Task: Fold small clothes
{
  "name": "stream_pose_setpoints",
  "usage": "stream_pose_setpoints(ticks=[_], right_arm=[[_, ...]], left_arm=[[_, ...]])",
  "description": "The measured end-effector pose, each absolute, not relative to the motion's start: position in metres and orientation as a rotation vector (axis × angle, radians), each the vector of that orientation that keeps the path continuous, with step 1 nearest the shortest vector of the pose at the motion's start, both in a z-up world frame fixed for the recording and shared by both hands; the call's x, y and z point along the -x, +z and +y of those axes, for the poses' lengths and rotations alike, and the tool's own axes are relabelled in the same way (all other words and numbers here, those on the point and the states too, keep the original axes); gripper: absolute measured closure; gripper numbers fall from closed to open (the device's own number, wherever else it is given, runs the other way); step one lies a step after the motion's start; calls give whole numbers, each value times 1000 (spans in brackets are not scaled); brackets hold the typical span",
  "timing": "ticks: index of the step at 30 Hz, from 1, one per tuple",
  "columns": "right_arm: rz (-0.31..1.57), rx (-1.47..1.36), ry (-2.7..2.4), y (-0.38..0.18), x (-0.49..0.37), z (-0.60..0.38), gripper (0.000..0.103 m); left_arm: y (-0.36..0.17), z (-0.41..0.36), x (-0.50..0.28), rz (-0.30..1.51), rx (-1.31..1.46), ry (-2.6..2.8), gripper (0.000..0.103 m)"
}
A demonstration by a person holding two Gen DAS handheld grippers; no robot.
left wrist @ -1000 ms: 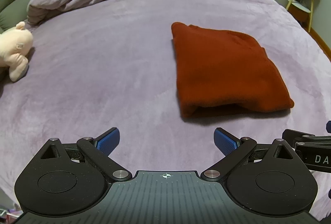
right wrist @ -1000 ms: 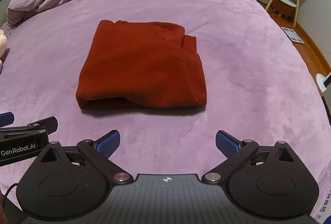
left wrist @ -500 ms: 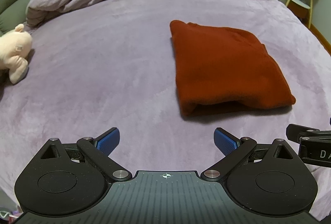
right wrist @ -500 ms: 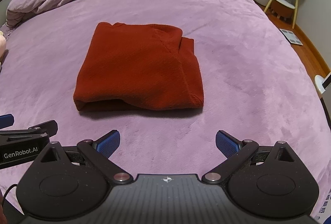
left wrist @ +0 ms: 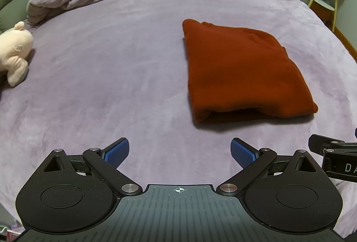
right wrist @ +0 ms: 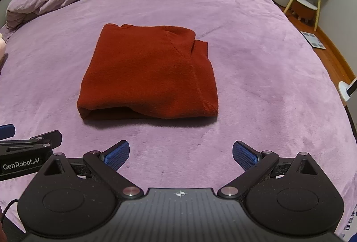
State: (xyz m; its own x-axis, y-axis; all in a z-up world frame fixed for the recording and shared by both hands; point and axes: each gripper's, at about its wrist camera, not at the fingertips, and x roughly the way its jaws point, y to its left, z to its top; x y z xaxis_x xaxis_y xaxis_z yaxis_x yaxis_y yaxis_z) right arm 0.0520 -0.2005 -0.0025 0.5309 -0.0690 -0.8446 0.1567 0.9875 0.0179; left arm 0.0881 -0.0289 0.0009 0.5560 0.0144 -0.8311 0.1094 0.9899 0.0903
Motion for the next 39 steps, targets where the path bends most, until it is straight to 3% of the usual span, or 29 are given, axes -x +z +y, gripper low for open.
stream_pose_setpoints(ticks=[39], right_arm=[[996,-88,-142,1,-52,-199,4]], left_arm=[[3,-34,-90,958,-183,-50,3]])
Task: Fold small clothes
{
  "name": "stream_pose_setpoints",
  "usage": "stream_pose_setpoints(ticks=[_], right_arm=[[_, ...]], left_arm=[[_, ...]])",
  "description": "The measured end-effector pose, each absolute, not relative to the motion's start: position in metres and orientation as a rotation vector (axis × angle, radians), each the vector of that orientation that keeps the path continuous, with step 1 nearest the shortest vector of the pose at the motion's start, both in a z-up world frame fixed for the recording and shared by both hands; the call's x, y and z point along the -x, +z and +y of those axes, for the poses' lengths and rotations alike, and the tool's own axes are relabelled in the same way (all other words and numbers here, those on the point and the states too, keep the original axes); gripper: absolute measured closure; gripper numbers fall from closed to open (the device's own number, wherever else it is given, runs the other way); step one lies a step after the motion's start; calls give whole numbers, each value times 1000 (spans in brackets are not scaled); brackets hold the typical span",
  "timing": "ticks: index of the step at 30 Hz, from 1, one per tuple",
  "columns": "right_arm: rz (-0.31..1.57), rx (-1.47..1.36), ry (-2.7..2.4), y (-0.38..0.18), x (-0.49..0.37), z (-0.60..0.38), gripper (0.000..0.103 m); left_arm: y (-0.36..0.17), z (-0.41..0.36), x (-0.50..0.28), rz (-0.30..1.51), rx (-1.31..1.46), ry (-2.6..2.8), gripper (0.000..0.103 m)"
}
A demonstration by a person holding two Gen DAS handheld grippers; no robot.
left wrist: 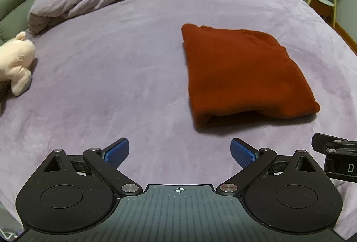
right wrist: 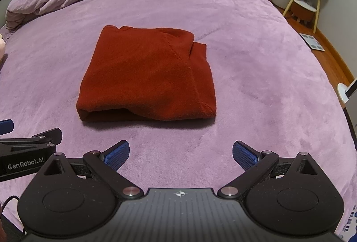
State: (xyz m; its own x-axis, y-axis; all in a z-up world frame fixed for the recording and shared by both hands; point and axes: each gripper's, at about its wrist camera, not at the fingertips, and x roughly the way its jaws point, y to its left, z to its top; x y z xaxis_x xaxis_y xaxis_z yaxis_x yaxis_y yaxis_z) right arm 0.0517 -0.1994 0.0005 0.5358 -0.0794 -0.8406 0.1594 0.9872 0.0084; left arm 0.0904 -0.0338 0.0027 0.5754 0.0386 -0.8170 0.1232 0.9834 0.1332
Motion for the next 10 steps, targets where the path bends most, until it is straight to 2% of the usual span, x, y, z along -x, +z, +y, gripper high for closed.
stream_pose_setpoints(ticks=[10], right_arm=[[991,-87,-147,4,-50,-198,4]], left_arm=[[4,-35,-89,952,-198,-47,3]])
